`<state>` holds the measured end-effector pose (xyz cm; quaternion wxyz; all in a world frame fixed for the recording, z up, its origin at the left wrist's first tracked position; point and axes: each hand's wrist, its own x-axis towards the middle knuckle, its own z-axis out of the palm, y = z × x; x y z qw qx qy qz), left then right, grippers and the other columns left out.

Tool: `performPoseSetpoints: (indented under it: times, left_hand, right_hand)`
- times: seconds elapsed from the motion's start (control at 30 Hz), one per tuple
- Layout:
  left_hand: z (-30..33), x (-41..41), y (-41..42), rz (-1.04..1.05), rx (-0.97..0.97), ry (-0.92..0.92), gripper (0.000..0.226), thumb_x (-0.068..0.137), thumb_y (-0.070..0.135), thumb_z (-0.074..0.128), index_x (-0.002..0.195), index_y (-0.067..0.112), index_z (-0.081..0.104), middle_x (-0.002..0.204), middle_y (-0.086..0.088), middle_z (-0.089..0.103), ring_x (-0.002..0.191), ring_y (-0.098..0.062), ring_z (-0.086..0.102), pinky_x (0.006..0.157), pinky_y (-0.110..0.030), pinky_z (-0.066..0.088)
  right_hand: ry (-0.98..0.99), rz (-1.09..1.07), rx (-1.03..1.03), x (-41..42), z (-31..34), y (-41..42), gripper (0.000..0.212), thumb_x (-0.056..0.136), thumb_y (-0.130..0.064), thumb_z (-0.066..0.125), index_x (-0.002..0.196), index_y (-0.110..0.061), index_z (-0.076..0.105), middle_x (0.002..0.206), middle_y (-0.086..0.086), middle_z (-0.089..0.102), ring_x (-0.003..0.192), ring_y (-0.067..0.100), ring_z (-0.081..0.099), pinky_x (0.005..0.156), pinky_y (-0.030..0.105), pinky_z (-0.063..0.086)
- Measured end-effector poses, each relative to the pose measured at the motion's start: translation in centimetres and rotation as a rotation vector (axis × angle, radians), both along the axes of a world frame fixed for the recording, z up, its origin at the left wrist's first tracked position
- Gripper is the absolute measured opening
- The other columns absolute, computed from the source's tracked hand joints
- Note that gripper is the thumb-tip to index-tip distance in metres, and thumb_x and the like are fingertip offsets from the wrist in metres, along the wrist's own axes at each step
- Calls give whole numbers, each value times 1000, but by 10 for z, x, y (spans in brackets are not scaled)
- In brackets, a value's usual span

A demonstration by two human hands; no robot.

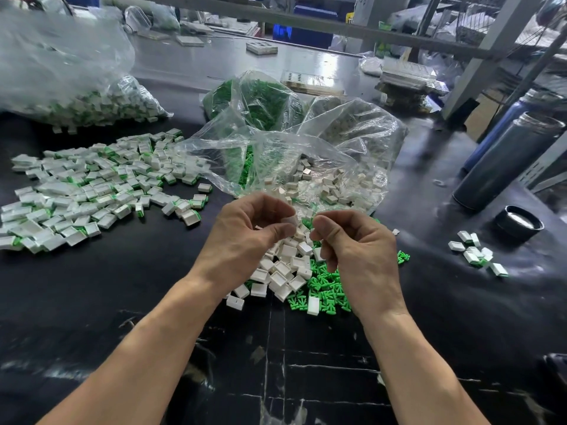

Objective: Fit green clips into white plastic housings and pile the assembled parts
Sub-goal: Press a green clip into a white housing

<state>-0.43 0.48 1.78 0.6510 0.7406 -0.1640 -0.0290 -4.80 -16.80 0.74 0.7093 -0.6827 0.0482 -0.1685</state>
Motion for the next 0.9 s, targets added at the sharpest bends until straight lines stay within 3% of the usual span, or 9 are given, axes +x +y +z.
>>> performPoseSetpoints:
  times: [0.17, 0.43, 0.67, 0.9]
  left_hand:
    - [-3, 0, -3, -4, -42, 18, 18, 85, 7, 80, 97, 18, 73, 89, 3, 77, 83, -12, 70, 76, -24, 56]
    - [-4, -1, -7, -28, -55, -6, 16, 84, 6, 80, 96, 15, 73, 82, 5, 75, 75, -7, 66, 68, -21, 53]
    - [-5, -1, -7, -37, -99, -1, 16, 84, 2, 79, 96, 12, 73, 81, 3, 74, 70, -9, 63, 65, -22, 53]
    - [-6, -1, -8, -31, -189, 26, 15, 84, -1, 76, 94, 9, 75, 89, -5, 77, 79, -16, 68, 66, -25, 55]
  right_hand:
    - [-13, 34, -16, 2, -2, 1, 7, 97, -5, 69, 96, -9, 75, 76, 12, 73, 54, 13, 55, 45, 24, 46]
    - [-26, 70, -59, 1, -5, 3, 15, 96, -10, 68, 90, -21, 76, 72, 0, 71, 57, 14, 54, 47, 25, 45]
    - [-33, 69, -127, 1, -5, 4, 18, 97, -9, 70, 88, -23, 75, 72, 1, 72, 56, 9, 57, 48, 22, 45]
    - [-29, 67, -54, 1, -3, 6, 12, 97, -3, 68, 94, -13, 75, 70, 0, 71, 56, 12, 59, 48, 24, 49]
